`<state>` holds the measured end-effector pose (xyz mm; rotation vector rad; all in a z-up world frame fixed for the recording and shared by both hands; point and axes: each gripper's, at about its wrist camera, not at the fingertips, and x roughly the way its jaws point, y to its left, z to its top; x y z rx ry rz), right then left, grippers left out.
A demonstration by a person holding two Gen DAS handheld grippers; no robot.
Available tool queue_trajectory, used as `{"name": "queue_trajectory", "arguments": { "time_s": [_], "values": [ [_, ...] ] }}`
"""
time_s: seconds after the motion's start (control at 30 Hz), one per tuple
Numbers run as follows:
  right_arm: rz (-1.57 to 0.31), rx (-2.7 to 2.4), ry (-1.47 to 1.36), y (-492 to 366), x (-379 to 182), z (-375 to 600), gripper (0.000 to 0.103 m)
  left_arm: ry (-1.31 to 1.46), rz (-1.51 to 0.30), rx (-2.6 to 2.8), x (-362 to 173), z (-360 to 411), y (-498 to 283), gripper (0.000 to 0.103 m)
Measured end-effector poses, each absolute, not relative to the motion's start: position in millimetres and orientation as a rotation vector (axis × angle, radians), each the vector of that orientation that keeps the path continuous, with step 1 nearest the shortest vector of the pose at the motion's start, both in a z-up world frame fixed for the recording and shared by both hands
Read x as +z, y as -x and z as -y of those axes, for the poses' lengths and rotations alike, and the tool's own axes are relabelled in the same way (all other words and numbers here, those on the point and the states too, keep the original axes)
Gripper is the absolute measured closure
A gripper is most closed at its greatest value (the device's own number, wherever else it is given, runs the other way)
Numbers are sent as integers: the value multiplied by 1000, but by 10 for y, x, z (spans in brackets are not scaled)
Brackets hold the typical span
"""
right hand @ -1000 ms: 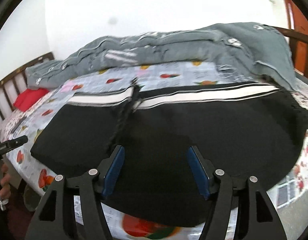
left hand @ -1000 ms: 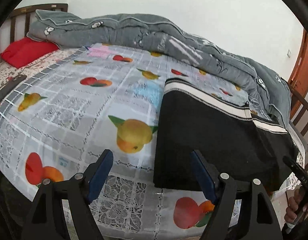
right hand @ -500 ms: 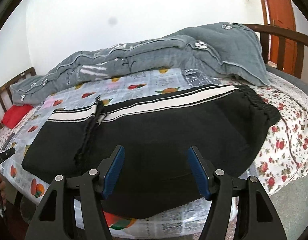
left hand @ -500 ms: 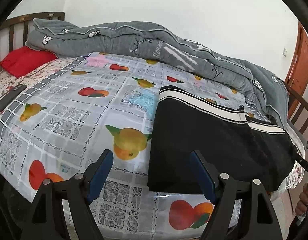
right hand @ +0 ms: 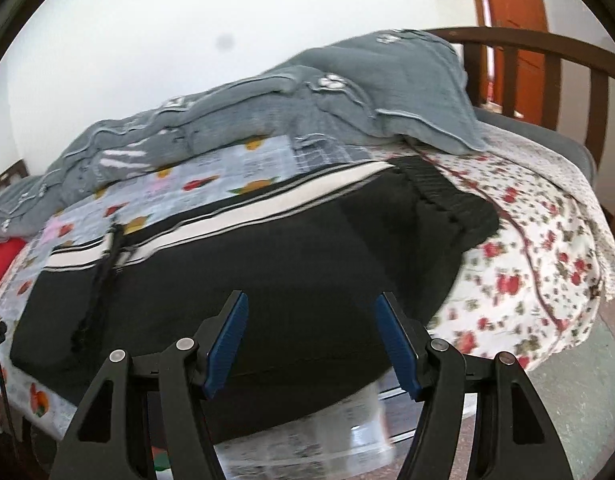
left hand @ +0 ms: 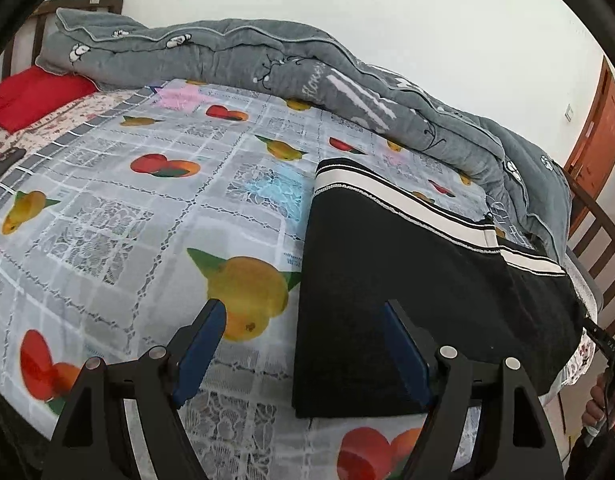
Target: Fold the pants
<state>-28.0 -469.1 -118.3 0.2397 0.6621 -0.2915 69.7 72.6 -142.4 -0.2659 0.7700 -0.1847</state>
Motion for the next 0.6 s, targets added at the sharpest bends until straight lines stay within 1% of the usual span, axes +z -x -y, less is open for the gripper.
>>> {"name": "queue_trajectory", "arguments": {
  "time_s": [0.17,0.23,0.4,0.5,0.6],
  "values": [
    [-679,-347,-327,289,-1276,5025,37,301,-790,-181,-1483,-777,-858,26],
    [-683,-383,-360,294,-1323,5134,37,311,-810,-203,-1506,-792,-931,30],
    [-711,-403,-457,216,-1526,5355,37,296,-823,-211,-1548,-806,-1086,34],
    [-723,-412,-510,134,-1666,5451,37,300,-837,-229,-1571,-797,-1185,34],
    [-692,-405,-597,73,-1766,5596,37,280,-850,-255,-1591,-739,-1268,34]
  ]
}}
